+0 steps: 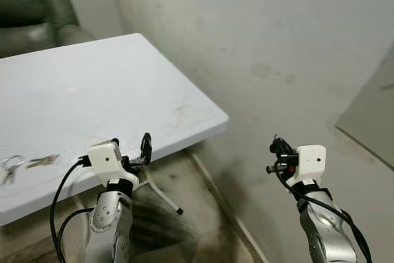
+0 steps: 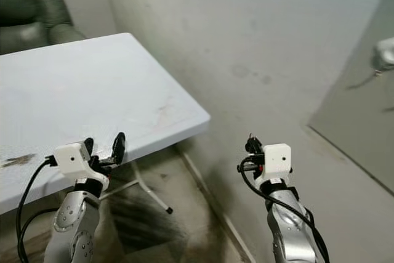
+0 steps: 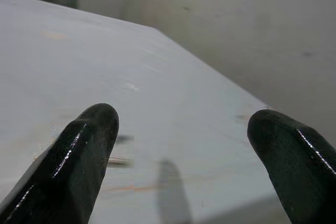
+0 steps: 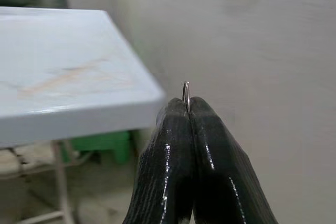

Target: Hang keys on a hook

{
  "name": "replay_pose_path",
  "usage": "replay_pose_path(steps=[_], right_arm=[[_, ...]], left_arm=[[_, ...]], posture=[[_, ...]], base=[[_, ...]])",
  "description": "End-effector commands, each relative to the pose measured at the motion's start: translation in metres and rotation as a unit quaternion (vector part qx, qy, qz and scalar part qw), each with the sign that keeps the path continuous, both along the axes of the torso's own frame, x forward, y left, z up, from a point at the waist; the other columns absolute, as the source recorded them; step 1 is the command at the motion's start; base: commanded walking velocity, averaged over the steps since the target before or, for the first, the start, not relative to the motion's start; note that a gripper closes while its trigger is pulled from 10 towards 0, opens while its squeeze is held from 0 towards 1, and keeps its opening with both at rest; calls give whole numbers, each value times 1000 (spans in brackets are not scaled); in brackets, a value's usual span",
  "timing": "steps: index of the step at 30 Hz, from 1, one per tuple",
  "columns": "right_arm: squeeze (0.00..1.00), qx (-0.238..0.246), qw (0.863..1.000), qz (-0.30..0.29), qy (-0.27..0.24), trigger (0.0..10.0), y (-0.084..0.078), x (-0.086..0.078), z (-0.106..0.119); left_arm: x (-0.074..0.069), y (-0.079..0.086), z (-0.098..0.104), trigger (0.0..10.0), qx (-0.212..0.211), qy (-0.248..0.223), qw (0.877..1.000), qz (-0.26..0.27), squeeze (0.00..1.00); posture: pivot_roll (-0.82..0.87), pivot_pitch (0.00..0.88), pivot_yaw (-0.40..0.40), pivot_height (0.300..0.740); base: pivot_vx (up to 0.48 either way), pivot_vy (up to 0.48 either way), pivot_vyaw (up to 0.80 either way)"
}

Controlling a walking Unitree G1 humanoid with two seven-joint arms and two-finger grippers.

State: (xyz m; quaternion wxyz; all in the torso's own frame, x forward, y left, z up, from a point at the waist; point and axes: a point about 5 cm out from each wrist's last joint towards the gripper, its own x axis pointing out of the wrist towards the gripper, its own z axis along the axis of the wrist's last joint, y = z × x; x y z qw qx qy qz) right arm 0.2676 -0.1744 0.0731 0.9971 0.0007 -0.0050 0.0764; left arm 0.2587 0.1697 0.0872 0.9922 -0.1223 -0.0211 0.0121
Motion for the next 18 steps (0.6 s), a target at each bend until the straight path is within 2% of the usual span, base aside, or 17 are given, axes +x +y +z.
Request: replay_pose_path(steps=[1,14,18], right_arm=[[0,-2,1000,1,-7,10000,-1,1,2],[0,-1,1000,3,-9,10000,0,1,3],[0,-1,1000,4,-10,10000,1,1,4]], left_arm=[[1,-1,3,10000,-2,-6,1000,-5,0],[2,-1,5,10000,-6,-8,1000,-2,0],[3,0,4,10000,7,-4,1000,9,0]], posture=[[17,0,-56,740],[22,0,-61,740],[22,0,-61,740]], base=[[0,480,0],[0,479,0],[0,172,0]])
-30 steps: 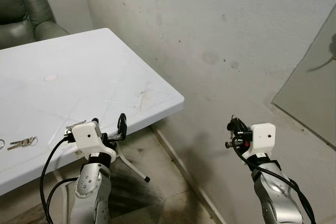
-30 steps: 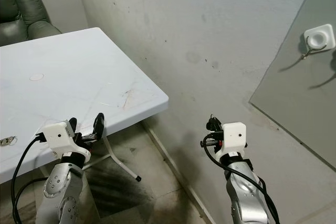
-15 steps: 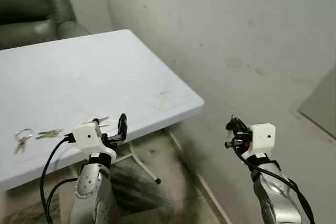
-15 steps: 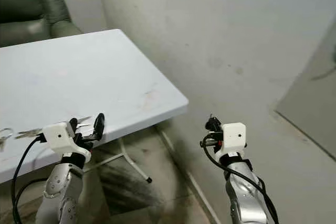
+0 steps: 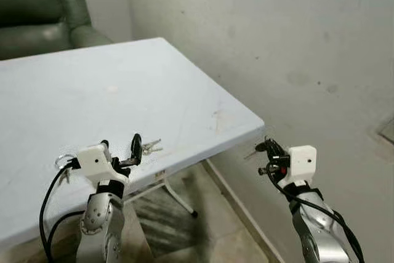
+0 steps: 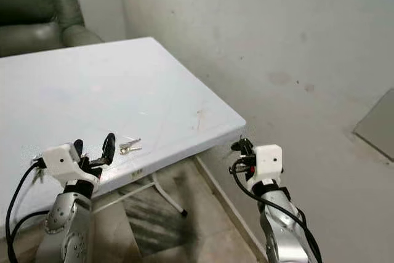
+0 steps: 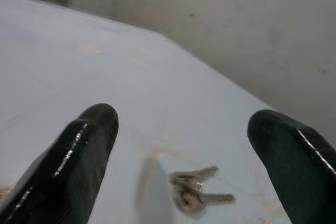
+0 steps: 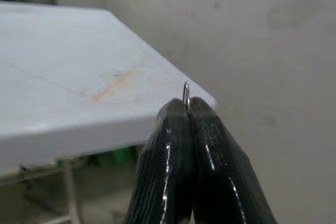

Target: Hang keys on a hook

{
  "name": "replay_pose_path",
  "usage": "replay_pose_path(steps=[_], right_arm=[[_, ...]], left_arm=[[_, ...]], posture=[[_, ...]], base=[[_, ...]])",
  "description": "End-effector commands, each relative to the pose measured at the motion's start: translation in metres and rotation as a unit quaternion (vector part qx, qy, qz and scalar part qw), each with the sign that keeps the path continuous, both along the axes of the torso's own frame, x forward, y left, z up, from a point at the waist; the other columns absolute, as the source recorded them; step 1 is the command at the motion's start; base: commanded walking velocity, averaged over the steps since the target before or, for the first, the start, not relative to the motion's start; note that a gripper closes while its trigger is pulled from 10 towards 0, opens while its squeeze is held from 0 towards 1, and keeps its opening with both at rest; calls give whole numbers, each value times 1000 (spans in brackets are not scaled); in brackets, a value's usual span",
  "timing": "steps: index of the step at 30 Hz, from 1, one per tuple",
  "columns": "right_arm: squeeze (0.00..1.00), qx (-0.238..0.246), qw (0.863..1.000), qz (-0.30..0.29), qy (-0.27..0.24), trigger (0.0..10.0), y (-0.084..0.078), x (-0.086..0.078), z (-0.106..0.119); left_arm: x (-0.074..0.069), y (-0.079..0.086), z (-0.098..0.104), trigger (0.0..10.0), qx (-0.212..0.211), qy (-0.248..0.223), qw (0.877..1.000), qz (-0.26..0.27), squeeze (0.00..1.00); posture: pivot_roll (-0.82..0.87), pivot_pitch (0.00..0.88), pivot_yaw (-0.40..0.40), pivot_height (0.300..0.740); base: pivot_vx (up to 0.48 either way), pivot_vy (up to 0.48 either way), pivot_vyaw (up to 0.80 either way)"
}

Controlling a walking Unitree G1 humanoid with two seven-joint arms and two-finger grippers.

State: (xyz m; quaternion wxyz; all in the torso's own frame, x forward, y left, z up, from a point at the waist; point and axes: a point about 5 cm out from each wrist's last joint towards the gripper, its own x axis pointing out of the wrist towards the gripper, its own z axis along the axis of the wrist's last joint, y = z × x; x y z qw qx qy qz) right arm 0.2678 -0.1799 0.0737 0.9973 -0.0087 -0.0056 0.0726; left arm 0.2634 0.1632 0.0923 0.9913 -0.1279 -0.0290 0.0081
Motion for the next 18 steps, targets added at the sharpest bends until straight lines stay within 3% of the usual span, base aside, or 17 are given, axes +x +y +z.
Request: replay_pose_path(steps=[1,6,18], right_arm=[[0,9,1000,8,-9,10000,6,1,3],[0,11,1000,8,-3,10000,7,3,4],[0,21,1000,6,-15,10000,8,5,10]], left_arm=[[-2,7,-1,10000,10,4,1000,12,0],[-1,5,-1,10000,10,5,1000,10,0],[0,4,0,10000,13,6,1000,4,0]], posture=[[22,0,-63,740],[23,0,-63,740],[15,0,-54,740]], base=[[0,0,0],[0,0,-91],[0,0,-697]])
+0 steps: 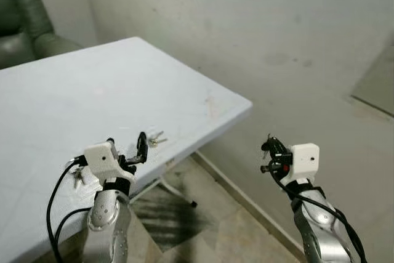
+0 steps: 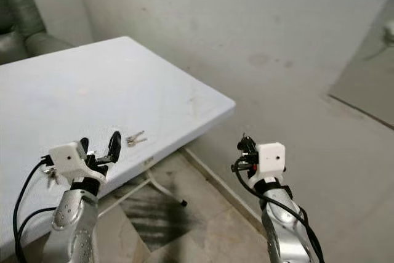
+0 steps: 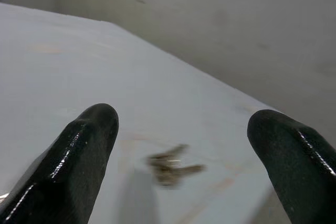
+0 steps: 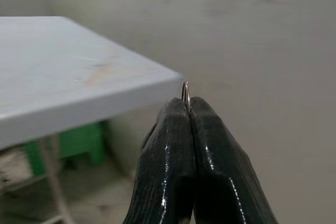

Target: Hang keys on a hook

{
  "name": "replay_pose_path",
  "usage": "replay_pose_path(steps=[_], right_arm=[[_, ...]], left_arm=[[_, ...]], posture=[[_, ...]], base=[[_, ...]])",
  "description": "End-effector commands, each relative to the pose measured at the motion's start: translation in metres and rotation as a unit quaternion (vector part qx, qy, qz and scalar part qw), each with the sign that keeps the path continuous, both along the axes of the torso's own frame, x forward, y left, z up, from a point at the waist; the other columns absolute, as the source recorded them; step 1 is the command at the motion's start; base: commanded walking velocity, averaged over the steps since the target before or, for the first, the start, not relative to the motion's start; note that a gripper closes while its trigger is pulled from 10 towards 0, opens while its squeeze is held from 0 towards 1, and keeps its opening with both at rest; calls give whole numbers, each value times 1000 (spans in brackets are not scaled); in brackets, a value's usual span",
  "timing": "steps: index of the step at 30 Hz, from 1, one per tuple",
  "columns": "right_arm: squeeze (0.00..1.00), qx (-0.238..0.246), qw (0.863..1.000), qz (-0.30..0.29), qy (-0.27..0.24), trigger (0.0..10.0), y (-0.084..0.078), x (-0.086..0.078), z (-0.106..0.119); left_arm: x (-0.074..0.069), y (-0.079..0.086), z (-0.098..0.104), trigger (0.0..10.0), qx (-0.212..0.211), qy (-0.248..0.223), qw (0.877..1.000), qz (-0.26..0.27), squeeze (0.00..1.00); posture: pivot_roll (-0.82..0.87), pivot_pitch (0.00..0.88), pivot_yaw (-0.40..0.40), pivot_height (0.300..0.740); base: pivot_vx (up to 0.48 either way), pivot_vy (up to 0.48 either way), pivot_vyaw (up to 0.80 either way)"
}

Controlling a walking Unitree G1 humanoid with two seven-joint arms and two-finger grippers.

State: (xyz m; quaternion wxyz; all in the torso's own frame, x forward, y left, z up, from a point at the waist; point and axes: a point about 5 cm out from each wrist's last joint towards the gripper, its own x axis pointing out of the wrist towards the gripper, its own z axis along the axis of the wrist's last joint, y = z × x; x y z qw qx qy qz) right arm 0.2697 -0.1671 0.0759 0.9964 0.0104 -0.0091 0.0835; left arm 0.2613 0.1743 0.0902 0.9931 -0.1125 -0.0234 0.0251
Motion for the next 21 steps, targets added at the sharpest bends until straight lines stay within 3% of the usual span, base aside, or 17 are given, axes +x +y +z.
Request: replay_pose_path(steps=[1,15,21], right_arm=[[0,2,1000,-6,-13,10000,-5,4,8],[0,2,1000,-4,-17,10000,-4,5,11],[0,1,1000,0,-25,10000,-2,3,13]], left_arm=[[3,-7,2,10000,-2,-2,1000,-13,0],[4,-10,3,10000,-3,0,1000,-14,0],[4,-11,2,10000,-5,5,1000,-12,0]], posture=[[15,0,-54,740],[16,0,-55,740],[16,0,-56,740]], base=[[0,0,-700],[0,0,-683],[0,0,0]])
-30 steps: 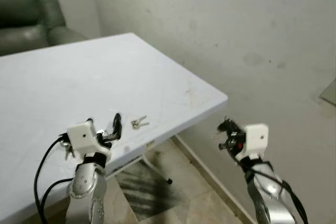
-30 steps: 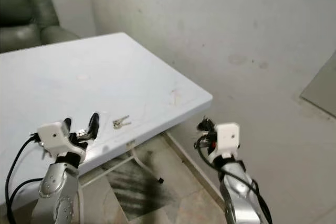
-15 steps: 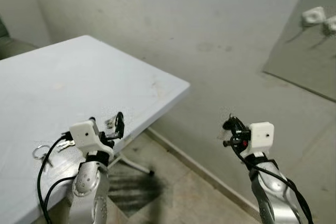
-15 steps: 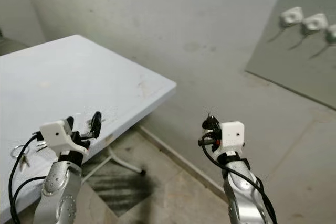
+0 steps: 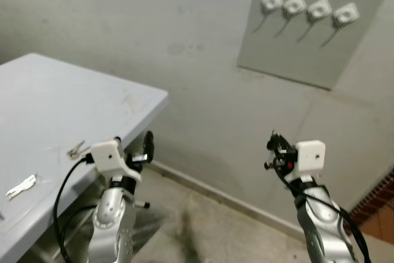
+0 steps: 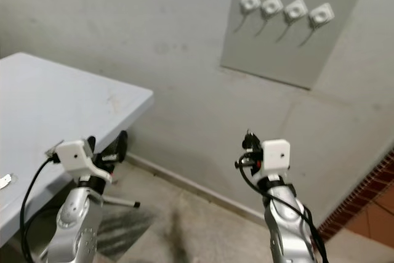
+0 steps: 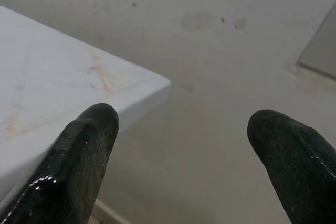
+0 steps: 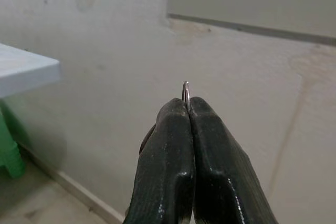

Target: Hang keys on a hook

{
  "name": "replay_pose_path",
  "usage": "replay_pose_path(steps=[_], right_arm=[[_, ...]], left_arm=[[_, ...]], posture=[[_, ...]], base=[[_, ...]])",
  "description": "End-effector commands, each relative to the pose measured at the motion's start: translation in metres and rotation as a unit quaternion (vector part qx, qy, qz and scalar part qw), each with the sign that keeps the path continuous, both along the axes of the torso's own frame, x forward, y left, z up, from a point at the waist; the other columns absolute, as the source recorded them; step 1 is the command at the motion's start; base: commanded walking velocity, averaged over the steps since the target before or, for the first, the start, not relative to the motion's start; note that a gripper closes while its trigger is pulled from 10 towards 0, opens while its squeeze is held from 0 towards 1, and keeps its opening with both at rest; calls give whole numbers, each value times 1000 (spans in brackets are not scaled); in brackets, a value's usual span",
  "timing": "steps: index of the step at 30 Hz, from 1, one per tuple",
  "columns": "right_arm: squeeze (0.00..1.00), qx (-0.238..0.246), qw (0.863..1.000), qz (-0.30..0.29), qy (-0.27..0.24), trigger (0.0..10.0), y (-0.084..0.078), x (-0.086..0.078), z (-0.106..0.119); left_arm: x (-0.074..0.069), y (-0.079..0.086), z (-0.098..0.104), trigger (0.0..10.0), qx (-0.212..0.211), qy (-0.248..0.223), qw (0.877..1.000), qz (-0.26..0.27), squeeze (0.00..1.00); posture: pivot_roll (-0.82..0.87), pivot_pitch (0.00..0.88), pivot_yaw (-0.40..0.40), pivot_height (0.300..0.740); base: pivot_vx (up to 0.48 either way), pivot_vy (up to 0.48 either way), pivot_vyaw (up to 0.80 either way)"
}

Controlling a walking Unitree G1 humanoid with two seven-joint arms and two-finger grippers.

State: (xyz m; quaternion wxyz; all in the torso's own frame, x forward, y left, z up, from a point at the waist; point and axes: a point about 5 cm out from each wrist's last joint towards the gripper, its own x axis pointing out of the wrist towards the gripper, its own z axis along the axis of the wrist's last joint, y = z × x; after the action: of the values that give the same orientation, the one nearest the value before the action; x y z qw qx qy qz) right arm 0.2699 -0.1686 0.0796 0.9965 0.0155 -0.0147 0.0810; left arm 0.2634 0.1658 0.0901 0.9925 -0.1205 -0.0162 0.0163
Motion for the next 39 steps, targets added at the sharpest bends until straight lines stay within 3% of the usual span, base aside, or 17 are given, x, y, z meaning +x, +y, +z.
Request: replay_pose_path(steps=[1,11,28,39], right_arm=[[0,-5,1000,2,-21,10000,-1,3,10],[0,-3,1000,-1,-23,10000,-2,3,12],[0,3,1000,-1,-31,10000,0,4,16],[0,5,1000,-1,-30,10000,1,4,15]], left_arm=[[2,-2,3,10000,4,-2,1000,-3,0],[3,-3,3,10000,-10,5,1000,-10,0],[3,-3,8,10000,-7,-2,1000,-15,0],[3,-4,9,10000,5,-1,1000,-8,0]], posture=[[15,0,-56,740],[13,0,-58,740],[13,0,-54,740],[17,0,-54,740]], base=[[0,0,0],[24,0,0],[401,0,0],[0,0,0]])
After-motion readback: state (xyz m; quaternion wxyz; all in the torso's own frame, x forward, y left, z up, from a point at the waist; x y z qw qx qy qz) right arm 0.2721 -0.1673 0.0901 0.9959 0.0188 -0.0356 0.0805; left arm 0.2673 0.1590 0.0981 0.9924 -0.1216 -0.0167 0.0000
